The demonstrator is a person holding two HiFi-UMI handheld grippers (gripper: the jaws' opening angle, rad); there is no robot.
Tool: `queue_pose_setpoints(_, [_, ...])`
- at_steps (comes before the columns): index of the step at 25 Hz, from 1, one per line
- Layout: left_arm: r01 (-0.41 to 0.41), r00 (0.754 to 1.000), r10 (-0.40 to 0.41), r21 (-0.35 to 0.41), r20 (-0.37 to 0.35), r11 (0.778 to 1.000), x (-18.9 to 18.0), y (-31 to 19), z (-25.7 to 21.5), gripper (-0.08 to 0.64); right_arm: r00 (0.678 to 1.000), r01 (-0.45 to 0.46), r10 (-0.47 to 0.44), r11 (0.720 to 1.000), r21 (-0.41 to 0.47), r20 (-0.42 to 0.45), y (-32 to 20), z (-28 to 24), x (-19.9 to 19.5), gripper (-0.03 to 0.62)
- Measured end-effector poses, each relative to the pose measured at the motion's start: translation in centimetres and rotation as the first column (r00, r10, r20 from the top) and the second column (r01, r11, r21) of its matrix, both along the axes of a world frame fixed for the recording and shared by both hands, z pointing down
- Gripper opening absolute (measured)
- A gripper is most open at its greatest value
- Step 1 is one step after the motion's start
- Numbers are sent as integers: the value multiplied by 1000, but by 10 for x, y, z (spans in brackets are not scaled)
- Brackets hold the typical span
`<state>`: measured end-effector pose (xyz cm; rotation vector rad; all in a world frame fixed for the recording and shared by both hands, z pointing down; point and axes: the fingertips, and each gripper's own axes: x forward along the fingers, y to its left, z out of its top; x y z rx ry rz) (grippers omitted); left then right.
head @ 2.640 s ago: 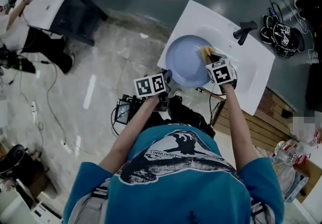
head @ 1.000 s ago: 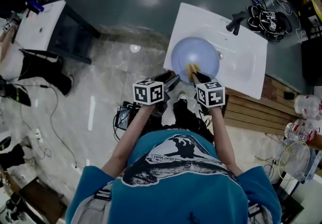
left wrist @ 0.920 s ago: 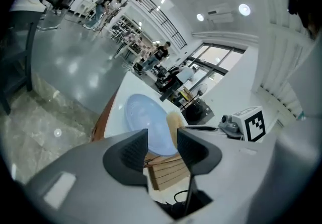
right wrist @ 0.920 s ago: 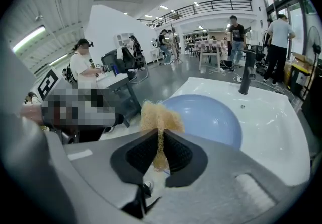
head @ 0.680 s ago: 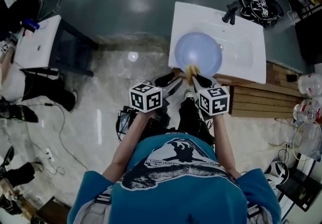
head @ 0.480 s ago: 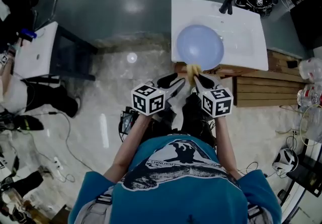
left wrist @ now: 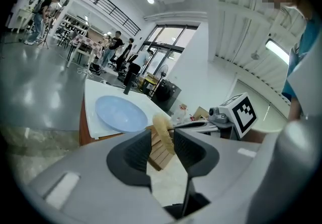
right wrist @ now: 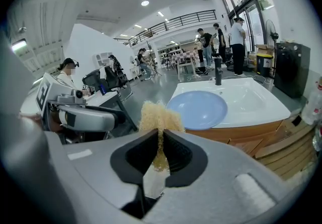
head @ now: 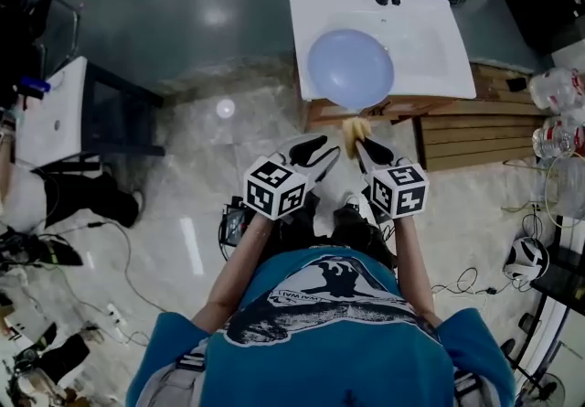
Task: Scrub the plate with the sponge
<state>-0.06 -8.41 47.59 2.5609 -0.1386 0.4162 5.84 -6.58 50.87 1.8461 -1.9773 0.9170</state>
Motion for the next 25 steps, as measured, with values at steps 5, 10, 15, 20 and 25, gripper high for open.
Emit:
queue_pose_setpoints(5, [5, 1000, -5, 16, -12, 1000, 2, 8, -9, 118, 1000, 0, 0, 1000, 16, 1, 9, -7, 4, 32])
queue_pose_setpoints(10, [20, 1000, -20, 39, -1, 999, 8, 30, -15, 89, 999, -13, 12, 1000, 29, 35, 31, -14, 13, 32])
queue_pose_setpoints(15, [60, 998, -60, 51, 0, 997, 17, 60, -21, 61, 999, 8, -11, 999, 45, 54, 62, -17, 21, 31])
queue_pose_setpoints(20, [103, 995, -104, 63, 5, 993, 20, 93, -25, 27, 996, 36, -41, 997, 69, 75, 96, -22, 24, 29])
queue_pose_setpoints(25, [122, 992, -122, 67, 3, 990, 25, 132, -24, 14, 995, 63, -69, 994, 85, 76, 134, -22, 27, 29])
